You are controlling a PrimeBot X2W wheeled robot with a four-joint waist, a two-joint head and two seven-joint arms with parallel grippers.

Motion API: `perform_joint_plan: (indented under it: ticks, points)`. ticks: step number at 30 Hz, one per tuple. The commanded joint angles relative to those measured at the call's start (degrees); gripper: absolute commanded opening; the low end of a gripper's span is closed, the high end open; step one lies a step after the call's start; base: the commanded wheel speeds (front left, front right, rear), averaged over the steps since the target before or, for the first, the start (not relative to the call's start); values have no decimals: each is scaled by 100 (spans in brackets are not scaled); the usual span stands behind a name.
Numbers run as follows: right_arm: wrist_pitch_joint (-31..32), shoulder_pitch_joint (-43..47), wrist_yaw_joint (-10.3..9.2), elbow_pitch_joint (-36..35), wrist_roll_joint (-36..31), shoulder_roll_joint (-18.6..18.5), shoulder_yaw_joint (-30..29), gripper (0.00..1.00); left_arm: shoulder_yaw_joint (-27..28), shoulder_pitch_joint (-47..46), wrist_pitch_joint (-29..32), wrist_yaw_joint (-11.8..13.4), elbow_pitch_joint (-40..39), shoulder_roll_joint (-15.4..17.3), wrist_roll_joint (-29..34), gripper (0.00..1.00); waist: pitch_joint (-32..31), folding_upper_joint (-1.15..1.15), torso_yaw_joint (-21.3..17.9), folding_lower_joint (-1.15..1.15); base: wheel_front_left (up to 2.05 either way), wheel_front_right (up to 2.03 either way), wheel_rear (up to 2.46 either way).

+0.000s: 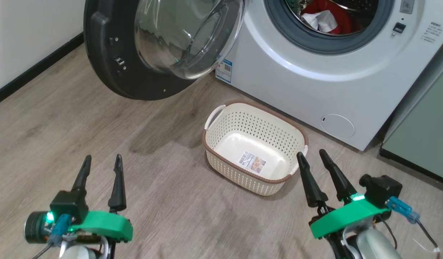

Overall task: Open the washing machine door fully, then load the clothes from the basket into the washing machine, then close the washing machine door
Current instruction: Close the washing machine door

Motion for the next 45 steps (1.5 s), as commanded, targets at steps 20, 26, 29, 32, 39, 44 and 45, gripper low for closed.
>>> perform_joint_plan:
  ticks: [20, 26, 29, 32, 39, 44, 45]
  points:
    - [-37, -354, 0, -133, 53, -102, 180, 100, 208, -131, -55, 145, -267, -3, -50, 100, -7, 0, 0, 0, 0, 0, 0]
    - [-37, -358, 0, -130, 66, -107, 162, 100, 236, -128, -55, 162, -284, -4, -64, 100, -12, 0, -5, 0, 0, 0, 0]
    - [-37, -352, 0, -128, 65, -107, 146, 100, 248, -124, -55, 173, -290, -4, -59, 100, -18, 0, -9, 0, 0, 0, 0]
    - [-37, -349, 0, -137, 58, -105, 125, 100, 239, -126, -55, 167, -292, -4, -42, 100, -14, 0, -7, 0, 0, 0, 0]
    - [-37, -332, 0, -157, 41, -103, 120, 100, 209, -127, -55, 176, -318, -4, -84, 100, 9, 0, 10, 0, 0, 0, 0]
    - [-37, -319, 0, -177, 35, -110, 114, 100, 224, -128, -55, 156, -421, -4, -149, 0, 21, 0, 23, 0, 0, 0, 0]
    - [-37, -310, 0, -182, 32, -113, 112, 100, 224, -125, -55, 152, -439, -4, -151, 0, 24, 0, 26, 0, 0, 0, 0]
